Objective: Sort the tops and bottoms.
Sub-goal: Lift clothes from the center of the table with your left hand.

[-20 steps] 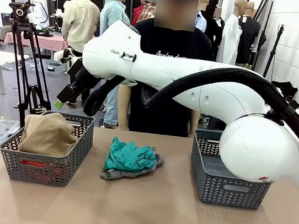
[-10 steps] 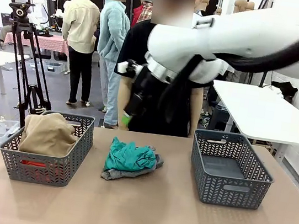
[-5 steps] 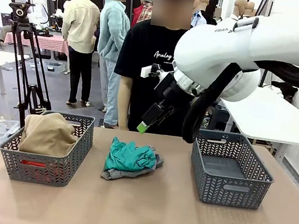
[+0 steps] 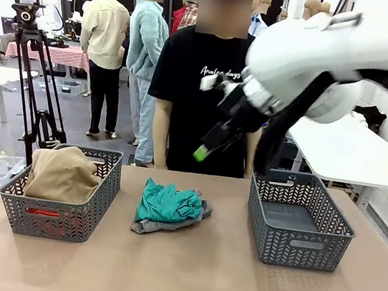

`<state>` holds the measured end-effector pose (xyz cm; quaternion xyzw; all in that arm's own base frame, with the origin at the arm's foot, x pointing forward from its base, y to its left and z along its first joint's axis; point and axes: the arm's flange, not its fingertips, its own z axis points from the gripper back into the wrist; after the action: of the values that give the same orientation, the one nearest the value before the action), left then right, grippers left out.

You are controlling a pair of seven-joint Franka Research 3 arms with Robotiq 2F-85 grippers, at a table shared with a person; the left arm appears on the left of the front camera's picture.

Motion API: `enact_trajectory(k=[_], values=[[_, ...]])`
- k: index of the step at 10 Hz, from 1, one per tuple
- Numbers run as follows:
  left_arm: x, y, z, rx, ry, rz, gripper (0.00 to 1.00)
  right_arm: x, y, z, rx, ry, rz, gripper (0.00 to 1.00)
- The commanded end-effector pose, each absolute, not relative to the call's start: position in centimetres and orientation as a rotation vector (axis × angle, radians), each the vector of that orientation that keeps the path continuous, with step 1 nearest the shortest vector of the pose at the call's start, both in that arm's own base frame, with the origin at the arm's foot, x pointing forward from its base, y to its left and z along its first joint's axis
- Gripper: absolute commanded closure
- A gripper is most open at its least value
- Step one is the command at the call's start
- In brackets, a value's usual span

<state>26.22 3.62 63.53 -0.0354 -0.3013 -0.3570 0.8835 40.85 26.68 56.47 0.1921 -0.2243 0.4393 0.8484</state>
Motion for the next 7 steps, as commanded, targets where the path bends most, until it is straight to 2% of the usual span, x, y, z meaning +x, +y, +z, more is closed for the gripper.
enact_trajectory(k=[1,4,7], values=[[26.3,3.7,63.6,-0.071,-0.626,-0.745,0.04,37.5,20.7,58.3,0.353,-0.458,0.826,0.00],[26.3,3.7,63.6,-0.071,-0.626,-0.745,0.04,36.6,18.8,57.5,0.349,-0.356,0.801,0.00],[26.2,3.6,63.5,-0.073,-0.627,-0.743,0.04,36.6,17.9,57.8,0.351,-0.381,0.804,0.00]])
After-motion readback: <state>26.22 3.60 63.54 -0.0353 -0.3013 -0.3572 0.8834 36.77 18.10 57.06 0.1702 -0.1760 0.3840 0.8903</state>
